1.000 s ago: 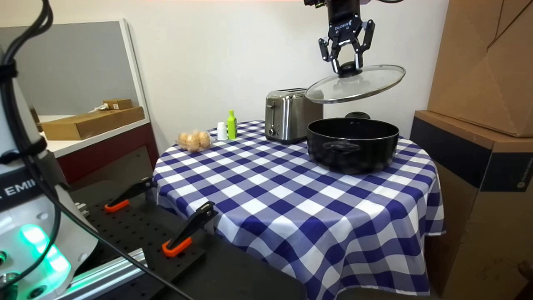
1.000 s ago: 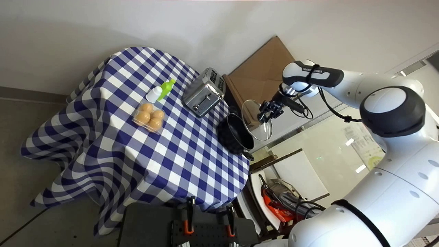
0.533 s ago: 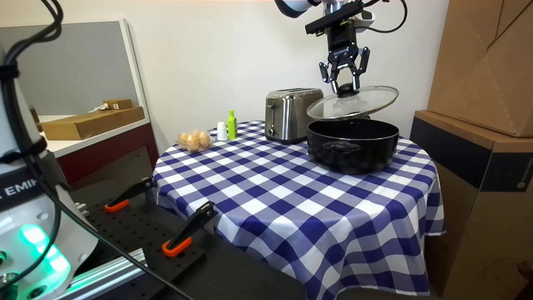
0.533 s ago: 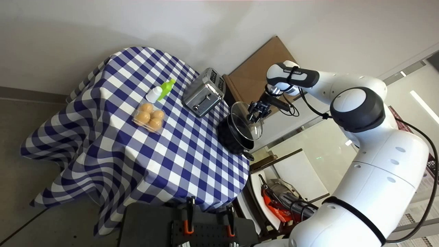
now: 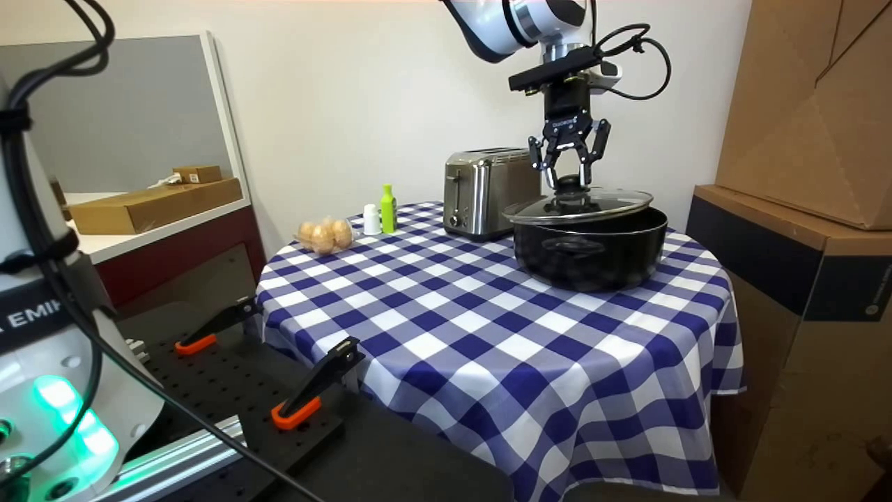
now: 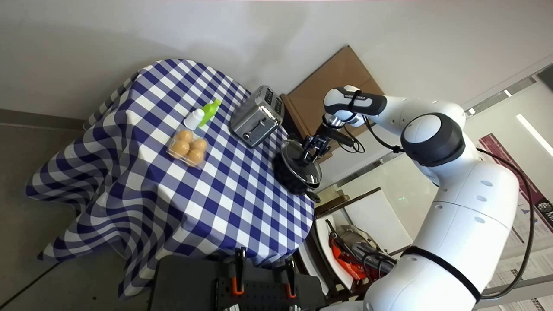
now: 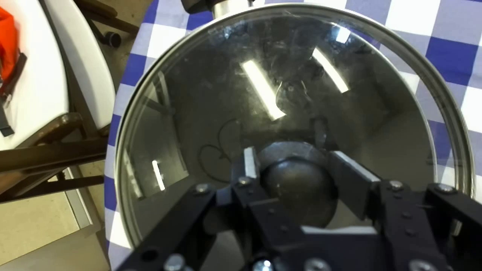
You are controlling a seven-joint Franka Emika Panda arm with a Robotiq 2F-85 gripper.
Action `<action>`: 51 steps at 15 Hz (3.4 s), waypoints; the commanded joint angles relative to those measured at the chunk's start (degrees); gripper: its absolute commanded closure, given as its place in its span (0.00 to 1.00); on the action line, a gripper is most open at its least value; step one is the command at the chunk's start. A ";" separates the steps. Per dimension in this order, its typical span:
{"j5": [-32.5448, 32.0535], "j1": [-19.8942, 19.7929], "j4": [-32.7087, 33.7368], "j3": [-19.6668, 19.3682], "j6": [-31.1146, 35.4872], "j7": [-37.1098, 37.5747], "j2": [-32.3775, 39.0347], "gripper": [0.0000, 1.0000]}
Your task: Put the lid over the pot
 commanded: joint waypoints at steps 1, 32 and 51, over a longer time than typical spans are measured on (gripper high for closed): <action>2.23 -1.59 -2.79 0.53 0.41 -0.17 -1.00 0.76; 11.01 -8.55 6.61 0.67 -6.11 -4.83 2.75 0.76; 8.14 -6.94 19.02 1.51 -14.46 -8.65 9.85 0.76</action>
